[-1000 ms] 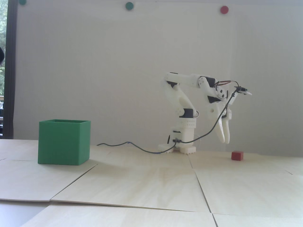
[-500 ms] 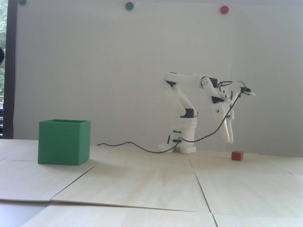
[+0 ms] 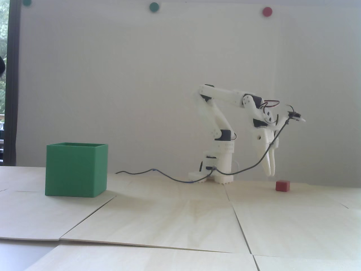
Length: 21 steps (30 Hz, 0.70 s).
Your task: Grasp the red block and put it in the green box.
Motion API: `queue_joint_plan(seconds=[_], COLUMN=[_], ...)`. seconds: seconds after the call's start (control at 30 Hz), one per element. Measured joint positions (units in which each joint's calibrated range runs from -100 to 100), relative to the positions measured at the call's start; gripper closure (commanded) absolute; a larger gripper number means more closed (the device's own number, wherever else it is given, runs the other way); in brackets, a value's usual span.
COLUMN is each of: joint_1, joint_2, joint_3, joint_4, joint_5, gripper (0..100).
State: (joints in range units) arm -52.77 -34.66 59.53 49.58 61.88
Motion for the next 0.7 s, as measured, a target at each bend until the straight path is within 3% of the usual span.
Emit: queue_joint_plan(seconds=[0.7], joint_1=[0.0], joint_2=[1.6], joint_3=[0.0], joint_4=[0.0], joint_5=[0.0], gripper=[89])
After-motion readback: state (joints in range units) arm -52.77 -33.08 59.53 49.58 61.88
